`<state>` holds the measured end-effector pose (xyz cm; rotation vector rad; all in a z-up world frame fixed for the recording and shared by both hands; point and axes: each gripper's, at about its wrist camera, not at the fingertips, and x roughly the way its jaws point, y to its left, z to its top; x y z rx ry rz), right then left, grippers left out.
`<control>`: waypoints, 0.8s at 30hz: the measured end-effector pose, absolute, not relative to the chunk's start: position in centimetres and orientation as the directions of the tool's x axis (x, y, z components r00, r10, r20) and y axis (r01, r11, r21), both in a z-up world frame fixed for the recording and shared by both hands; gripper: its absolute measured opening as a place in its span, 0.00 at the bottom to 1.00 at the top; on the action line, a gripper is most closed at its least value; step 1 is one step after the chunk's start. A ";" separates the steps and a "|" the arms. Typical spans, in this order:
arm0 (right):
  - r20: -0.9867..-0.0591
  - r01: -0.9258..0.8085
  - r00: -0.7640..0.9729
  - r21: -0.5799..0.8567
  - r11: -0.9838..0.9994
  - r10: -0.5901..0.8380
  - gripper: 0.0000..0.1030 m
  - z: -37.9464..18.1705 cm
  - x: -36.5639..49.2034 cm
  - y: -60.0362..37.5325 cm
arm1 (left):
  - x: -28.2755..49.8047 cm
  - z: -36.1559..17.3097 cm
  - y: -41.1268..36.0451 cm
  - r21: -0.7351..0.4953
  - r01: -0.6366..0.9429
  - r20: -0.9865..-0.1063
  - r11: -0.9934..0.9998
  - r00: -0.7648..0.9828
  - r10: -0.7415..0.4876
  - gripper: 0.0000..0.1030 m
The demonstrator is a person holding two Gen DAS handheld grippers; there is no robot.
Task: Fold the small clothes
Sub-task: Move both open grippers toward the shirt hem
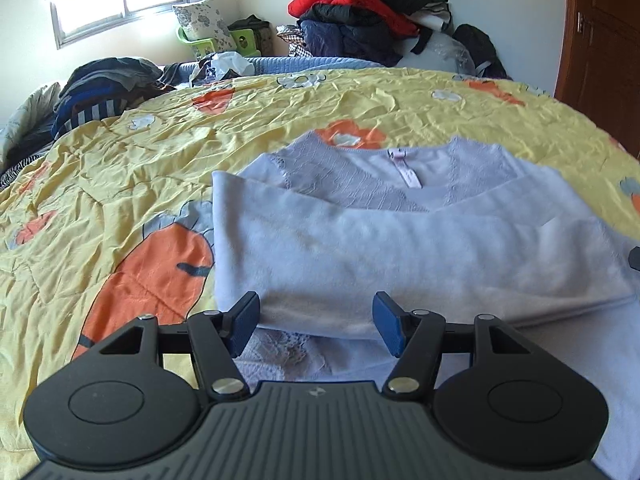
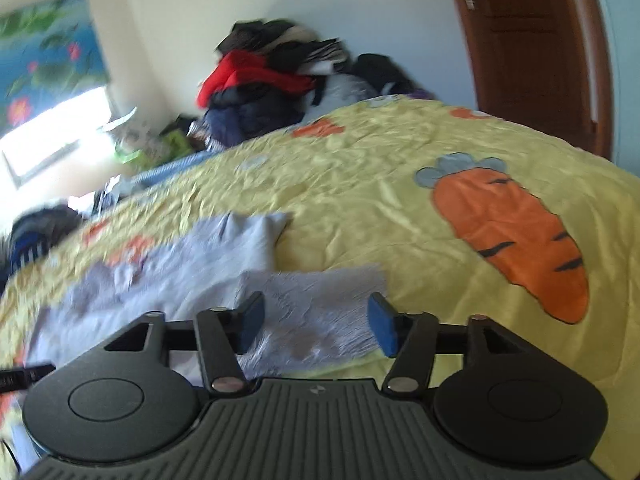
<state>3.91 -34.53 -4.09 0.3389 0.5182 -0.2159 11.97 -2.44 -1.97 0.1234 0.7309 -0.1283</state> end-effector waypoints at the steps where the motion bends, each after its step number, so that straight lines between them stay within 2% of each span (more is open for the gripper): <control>1: -0.532 0.308 0.836 0.251 0.918 -0.135 0.59 -4.1 4.0 -34.6 | 11.9 -2.0 -2.4 0.071 0.159 -0.671 0.985 0.738 -0.071 0.60; 5: -0.495 0.313 0.853 0.236 0.920 -0.164 0.59 -3.0 2.9 -34.1 | 11.4 -2.1 -2.5 0.084 0.159 -0.663 0.984 0.746 -0.064 0.62; 7: -0.485 0.243 0.866 0.196 0.950 -0.121 0.65 -2.4 2.6 -33.1 | 11.2 -2.2 -2.6 0.084 0.154 -0.663 0.985 0.747 -0.060 0.63; 10: -0.519 0.139 0.854 0.147 0.979 -0.043 0.70 -2.7 3.0 -31.6 | 10.9 -2.3 -2.3 0.058 0.137 -0.669 0.989 0.740 -0.063 0.63; 13: -0.569 0.177 0.817 0.104 0.979 -0.087 0.71 -3.7 3.5 -31.2 | 10.4 -2.2 -1.9 0.049 0.135 -0.675 0.990 0.735 -0.067 0.64; 15: -0.574 0.190 0.815 0.128 0.973 -0.084 0.71 -3.7 3.2 -31.4 | 9.9 -2.2 -1.6 0.052 0.137 -0.675 0.989 0.735 -0.066 0.67; 24: -0.581 0.105 0.814 0.140 0.984 -0.004 0.77 -3.6 0.8 -30.9 | 7.4 -2.7 0.2 0.016 0.112 -0.698 0.994 0.713 -0.069 0.67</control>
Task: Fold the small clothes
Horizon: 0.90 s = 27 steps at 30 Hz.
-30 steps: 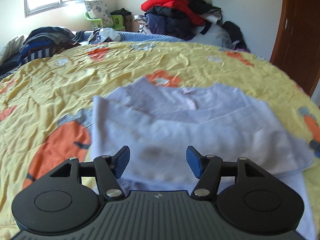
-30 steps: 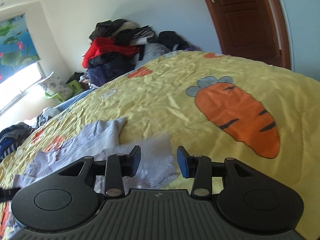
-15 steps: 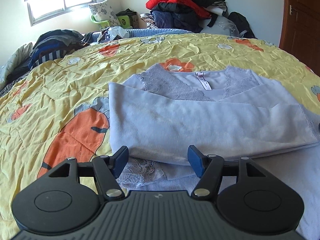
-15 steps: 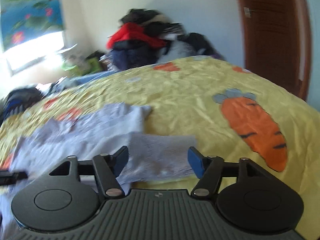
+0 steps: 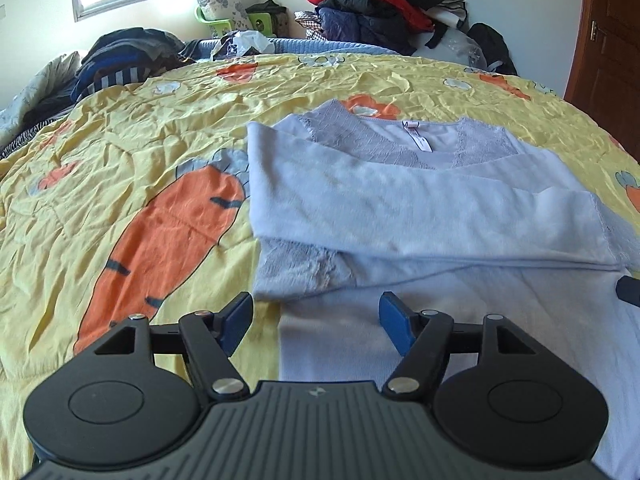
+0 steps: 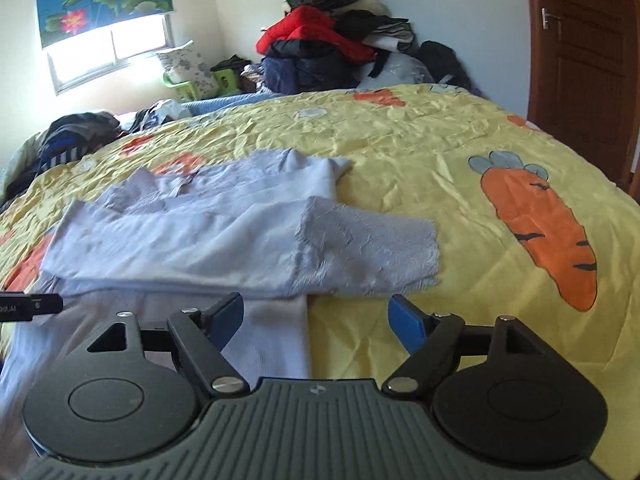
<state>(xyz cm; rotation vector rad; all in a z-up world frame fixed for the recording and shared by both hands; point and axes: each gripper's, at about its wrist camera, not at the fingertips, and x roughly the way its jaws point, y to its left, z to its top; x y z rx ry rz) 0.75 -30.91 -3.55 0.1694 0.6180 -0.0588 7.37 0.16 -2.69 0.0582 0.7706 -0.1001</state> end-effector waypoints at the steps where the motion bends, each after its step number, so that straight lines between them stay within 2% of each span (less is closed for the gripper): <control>1: -0.584 0.107 0.812 0.143 0.984 -0.003 0.77 -3.6 0.4 -30.9 | 7.0 -2.7 0.3 0.016 0.110 -0.698 0.994 0.713 -0.068 0.67; 6: -0.583 0.102 0.812 0.146 0.984 0.002 0.78 -3.8 -0.7 -30.9 | 5.5 -2.7 1.0 0.028 0.109 -0.703 0.994 0.709 -0.058 0.69; 9: -0.589 0.097 0.808 0.130 0.987 -0.002 0.82 -4.1 -1.1 -30.8 | 4.8 -2.9 1.4 0.031 0.098 -0.703 0.995 0.710 -0.048 0.74; 17: -0.585 0.068 0.811 0.077 0.995 -0.010 0.92 -4.6 -2.2 -30.6 | 2.5 -3.8 2.8 0.024 0.084 -0.678 0.996 0.733 -0.046 0.75; 27: -0.578 0.057 0.816 0.091 0.994 0.006 0.94 -4.6 -3.7 -31.1 | -1.5 -3.9 6.3 -0.047 0.154 -0.669 0.987 0.729 -0.145 0.77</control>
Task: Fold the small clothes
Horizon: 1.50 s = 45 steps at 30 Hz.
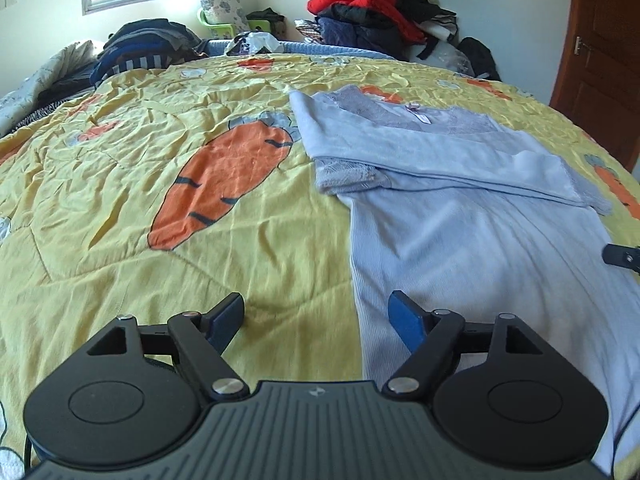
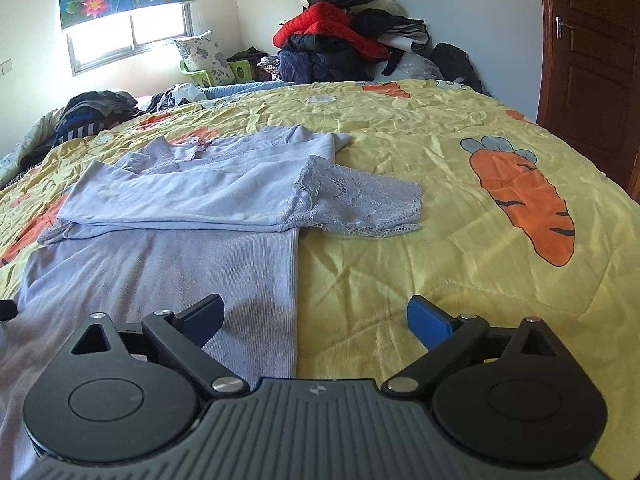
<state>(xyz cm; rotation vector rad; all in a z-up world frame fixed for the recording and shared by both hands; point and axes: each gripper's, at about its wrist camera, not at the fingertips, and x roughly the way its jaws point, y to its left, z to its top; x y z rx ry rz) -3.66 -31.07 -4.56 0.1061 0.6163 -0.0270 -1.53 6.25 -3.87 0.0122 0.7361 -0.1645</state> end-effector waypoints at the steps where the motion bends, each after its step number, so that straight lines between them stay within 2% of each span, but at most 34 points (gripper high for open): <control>1: -0.579 0.057 0.815 0.086 0.995 0.003 0.95 -4.6 -3.8 -31.1 | -1.9 -3.8 6.4 -0.054 0.171 -0.673 0.984 0.722 -0.162 0.77; 7: -0.583 0.050 0.813 0.073 0.996 0.002 0.97 -4.8 -4.5 -31.1 | -3.8 -3.6 7.0 -0.128 0.316 -0.699 0.940 0.644 -0.312 0.80; 12: -0.585 0.051 0.811 0.066 0.997 -0.002 0.98 -4.8 -4.5 -31.0 | -5.0 -3.3 7.1 -0.237 0.455 -0.710 0.859 0.522 -0.472 0.80; 18: -0.566 0.039 0.823 0.142 0.989 0.049 0.98 -4.6 -5.1 -32.1 | -5.7 -3.3 7.1 -0.257 0.516 -0.711 0.817 0.473 -0.521 0.80; 25: -0.545 -0.041 0.799 0.375 0.926 0.256 0.98 -3.9 -7.5 -37.0 | -5.5 -3.5 7.6 -0.335 0.547 -0.685 0.767 0.417 -0.597 0.84; 31: -0.546 -0.163 0.677 0.543 0.824 0.494 0.98 -3.6 -8.6 -39.6 | -4.5 -3.8 7.8 -0.443 0.550 -0.643 0.708 0.356 -0.678 0.84; 39: -0.536 -0.360 0.461 0.615 0.701 0.707 0.98 -3.4 -9.4 -39.6 | -3.6 -4.2 8.5 -0.543 0.525 -0.597 0.655 0.307 -0.741 0.83; 45: -0.458 -0.428 0.341 0.701 0.570 0.821 0.97 -4.0 -9.3 -39.0 | -3.8 -4.2 7.8 -0.533 0.559 -0.590 0.635 0.292 -0.752 0.83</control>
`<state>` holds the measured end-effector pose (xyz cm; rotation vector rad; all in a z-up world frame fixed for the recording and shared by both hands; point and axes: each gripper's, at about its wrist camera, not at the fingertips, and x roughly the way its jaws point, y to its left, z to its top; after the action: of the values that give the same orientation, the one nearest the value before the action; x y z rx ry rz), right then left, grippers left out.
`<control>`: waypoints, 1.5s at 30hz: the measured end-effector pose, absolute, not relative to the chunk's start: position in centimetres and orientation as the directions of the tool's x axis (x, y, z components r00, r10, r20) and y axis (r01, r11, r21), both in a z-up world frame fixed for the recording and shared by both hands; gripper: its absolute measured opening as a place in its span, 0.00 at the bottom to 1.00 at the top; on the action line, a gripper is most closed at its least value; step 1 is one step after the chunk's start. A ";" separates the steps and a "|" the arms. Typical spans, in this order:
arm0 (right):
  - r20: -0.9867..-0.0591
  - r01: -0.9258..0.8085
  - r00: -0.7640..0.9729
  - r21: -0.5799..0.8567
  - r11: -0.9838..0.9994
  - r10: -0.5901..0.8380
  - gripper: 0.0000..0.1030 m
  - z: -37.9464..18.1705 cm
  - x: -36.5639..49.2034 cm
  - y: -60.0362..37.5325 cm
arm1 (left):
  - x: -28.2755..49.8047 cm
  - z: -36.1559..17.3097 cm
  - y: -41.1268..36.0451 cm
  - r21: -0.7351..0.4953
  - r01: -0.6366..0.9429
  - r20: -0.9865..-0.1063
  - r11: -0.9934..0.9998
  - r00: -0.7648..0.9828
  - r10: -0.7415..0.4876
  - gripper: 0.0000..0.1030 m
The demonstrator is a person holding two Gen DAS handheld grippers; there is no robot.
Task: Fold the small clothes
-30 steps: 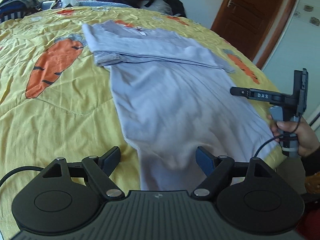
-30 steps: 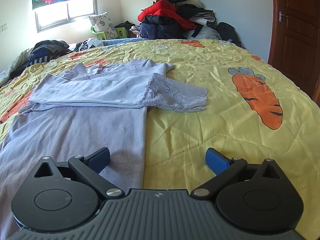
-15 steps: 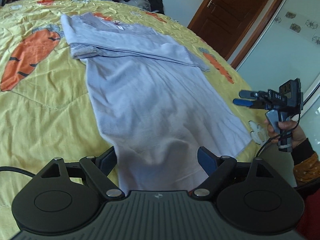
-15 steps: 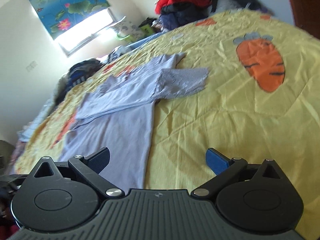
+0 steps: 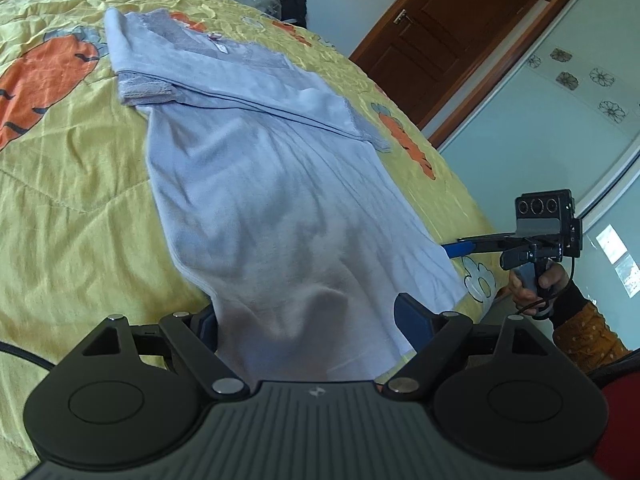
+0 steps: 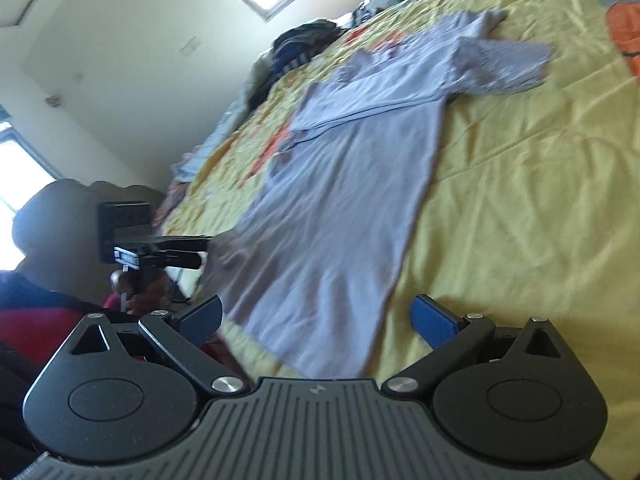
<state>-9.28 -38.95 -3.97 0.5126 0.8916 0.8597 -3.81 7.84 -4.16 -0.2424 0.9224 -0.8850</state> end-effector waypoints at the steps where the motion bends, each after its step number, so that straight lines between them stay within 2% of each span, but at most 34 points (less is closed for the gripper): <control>1: -0.442 -0.430 0.333 0.715 0.552 0.833 0.98 -4.1 -9.0 -38.6 | -3.8 -4.2 7.7 -0.532 0.564 -0.590 0.631 0.288 -0.755 0.83; 9: -0.431 -0.482 0.287 0.707 0.518 0.855 0.97 -3.9 -7.6 -34.7 | -3.6 -4.4 7.2 -0.542 0.565 -0.581 0.622 0.283 -0.763 0.83; 11: -0.438 -0.488 0.282 0.700 0.521 0.853 0.91 -4.0 -7.3 -33.7 | -3.5 -4.4 7.0 -0.540 0.565 -0.581 0.624 0.287 -0.762 0.83; 14: -0.440 -0.480 0.285 0.704 0.524 0.852 0.76 -4.3 -6.7 -32.4 | -3.6 -4.3 6.6 -0.524 0.572 -0.585 0.631 0.297 -0.755 0.83; 16: -0.455 -0.465 0.289 0.702 0.539 0.842 0.55 -4.6 -6.3 -31.9 | -3.8 -4.3 6.5 -0.512 0.576 -0.587 0.637 0.306 -0.749 0.83; 17: -0.467 -0.450 0.298 0.701 0.554 0.833 0.49 -4.8 -6.2 -31.9 | -3.9 -4.2 6.5 -0.506 0.577 -0.590 0.641 0.310 -0.746 0.83; 19: -0.495 -0.403 0.320 0.700 0.589 0.808 0.20 -5.3 -5.9 -32.3 | -4.1 -4.2 6.5 -0.483 0.579 -0.602 0.657 0.326 -0.729 0.70; 21: -0.498 -0.365 0.336 0.713 0.598 0.799 0.12 -5.8 -6.2 -33.1 | -4.0 -4.2 6.5 -0.459 0.572 -0.628 0.680 0.332 -0.704 0.35; 22: -0.495 -0.357 0.345 0.717 0.599 0.798 0.11 -5.8 -6.5 -33.4 | -3.8 -4.3 6.7 -0.457 0.559 -0.637 0.692 0.337 -0.693 0.30; 24: -0.499 -0.350 0.362 0.710 0.611 0.788 0.11 -5.9 -7.2 -33.6 | -3.4 -4.7 7.2 -0.485 0.532 -0.641 0.694 0.323 -0.696 0.11; 25: -0.503 -0.349 0.371 0.704 0.619 0.781 0.11 -5.8 -7.7 -33.6 | -3.3 -5.0 7.4 -0.499 0.517 -0.642 0.696 0.319 -0.697 0.09; 32: -0.506 -0.308 0.425 0.699 0.646 0.751 0.11 -5.7 -9.2 -33.3 | -4.2 -4.6 7.2 -0.467 0.520 -0.637 0.715 0.362 -0.680 0.06; 39: -0.413 -0.326 0.471 0.740 0.589 0.780 0.10 -4.0 -8.6 -33.1 | -4.7 -2.3 7.1 -0.437 0.556 -0.577 0.708 0.430 -0.694 0.05; 45: -0.374 -0.345 0.516 0.733 0.587 0.771 0.10 -2.6 -8.0 -33.3 | -4.5 -1.0 6.5 -0.383 0.546 -0.569 0.745 0.497 -0.656 0.05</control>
<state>-7.95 -33.31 -2.62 0.6400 0.7550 0.7278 -4.54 6.53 -1.00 -0.1600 0.7567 -0.7310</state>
